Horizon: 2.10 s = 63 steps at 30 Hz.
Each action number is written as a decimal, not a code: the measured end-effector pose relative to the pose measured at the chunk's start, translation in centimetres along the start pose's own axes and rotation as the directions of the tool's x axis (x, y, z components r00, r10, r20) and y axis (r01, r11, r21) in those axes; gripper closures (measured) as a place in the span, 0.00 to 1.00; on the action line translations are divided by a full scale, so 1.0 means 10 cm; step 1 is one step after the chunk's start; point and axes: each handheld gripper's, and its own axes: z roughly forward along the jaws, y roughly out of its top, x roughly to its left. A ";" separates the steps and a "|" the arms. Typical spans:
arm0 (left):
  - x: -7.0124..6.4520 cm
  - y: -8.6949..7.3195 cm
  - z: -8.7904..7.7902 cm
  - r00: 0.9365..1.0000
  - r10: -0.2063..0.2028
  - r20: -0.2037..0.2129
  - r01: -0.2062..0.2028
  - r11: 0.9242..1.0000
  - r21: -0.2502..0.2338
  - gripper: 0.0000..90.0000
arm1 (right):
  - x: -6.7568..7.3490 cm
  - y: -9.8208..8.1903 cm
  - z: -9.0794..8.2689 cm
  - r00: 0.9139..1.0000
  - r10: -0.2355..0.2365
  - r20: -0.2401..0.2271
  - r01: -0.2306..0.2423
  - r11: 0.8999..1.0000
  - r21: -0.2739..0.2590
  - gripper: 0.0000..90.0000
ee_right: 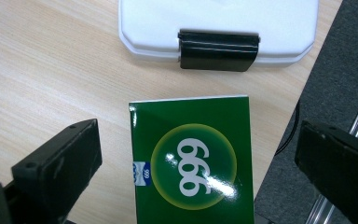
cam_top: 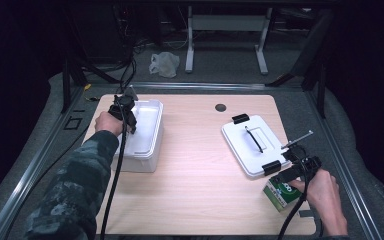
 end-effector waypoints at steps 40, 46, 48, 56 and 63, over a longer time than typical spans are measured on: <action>-0.25 -0.25 -0.06 0.936 0.352 -0.003 -0.352 0.935 0.036 0.99 | -0.01 0.00 -0.04 1.000 -0.005 -0.004 0.005 1.000 -0.020 0.00; -0.36 -0.34 -0.08 0.891 0.454 0.004 -0.454 0.891 0.031 0.99 | -0.01 0.00 -0.03 1.000 -0.013 -0.007 0.013 1.000 -0.015 0.00; -0.41 -0.37 -0.08 0.874 0.486 0.004 -0.486 0.873 0.026 0.99 | -0.01 0.00 -0.03 1.000 -0.014 -0.009 0.014 1.000 -0.014 0.00; -0.62 -0.46 -0.11 0.785 0.619 0.031 -0.620 0.784 0.021 0.99 | -0.01 -0.01 -0.04 1.000 -0.011 -0.006 0.011 1.000 -0.014 0.00; -0.96 -0.58 -0.14 0.669 0.742 0.036 -0.743 0.670 0.002 0.99 | -0.02 -0.01 -0.04 1.000 -0.009 -0.013 0.009 1.000 -0.012 0.00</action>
